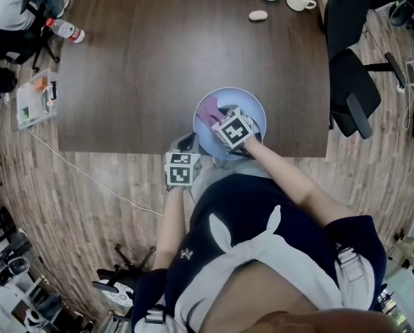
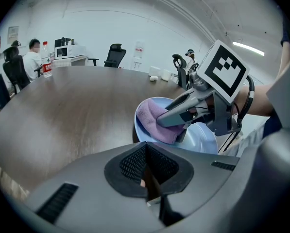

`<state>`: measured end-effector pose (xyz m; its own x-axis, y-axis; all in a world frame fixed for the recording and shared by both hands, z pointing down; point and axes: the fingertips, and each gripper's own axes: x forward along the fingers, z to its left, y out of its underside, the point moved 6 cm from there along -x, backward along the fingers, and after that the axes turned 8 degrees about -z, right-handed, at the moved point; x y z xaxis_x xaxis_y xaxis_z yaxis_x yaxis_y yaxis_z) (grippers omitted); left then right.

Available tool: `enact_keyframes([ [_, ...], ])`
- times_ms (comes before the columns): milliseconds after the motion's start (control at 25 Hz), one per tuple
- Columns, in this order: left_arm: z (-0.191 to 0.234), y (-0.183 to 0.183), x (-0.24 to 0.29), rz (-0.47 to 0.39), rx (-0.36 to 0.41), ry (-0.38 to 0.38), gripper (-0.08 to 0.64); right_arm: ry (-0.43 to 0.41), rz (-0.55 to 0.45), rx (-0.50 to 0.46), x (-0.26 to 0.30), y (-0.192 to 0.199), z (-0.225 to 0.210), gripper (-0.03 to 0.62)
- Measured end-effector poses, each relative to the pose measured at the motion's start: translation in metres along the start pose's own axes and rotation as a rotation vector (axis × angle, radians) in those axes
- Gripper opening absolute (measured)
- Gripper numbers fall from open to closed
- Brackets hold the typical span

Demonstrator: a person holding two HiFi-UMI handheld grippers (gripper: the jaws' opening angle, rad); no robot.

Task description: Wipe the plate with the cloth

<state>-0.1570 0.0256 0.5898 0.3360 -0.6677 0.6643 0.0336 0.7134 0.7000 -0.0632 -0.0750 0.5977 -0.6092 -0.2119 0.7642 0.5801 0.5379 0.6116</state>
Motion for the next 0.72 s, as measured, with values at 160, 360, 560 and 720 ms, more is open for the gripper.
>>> enact_keyframes([
  [160, 0.001, 0.002, 0.001, 0.001, -0.005, -0.002, 0.005, -0.034, 0.006, -0.008, 0.003, 0.003, 0.012, 0.118],
  [360, 0.002, 0.003, -0.001, 0.009, -0.016, 0.003, 0.005, -0.062, 0.006, -0.071, 0.002, 0.003, 0.024, 0.118],
  [560, -0.001, 0.002, -0.001, 0.017, -0.021, 0.003, 0.005, -0.088, 0.002, -0.117, 0.000, 0.007, 0.032, 0.118],
  [720, -0.002, 0.003, 0.000, 0.018, -0.019, -0.003, 0.005, -0.099, 0.004, -0.126, -0.001, 0.010, 0.035, 0.118],
])
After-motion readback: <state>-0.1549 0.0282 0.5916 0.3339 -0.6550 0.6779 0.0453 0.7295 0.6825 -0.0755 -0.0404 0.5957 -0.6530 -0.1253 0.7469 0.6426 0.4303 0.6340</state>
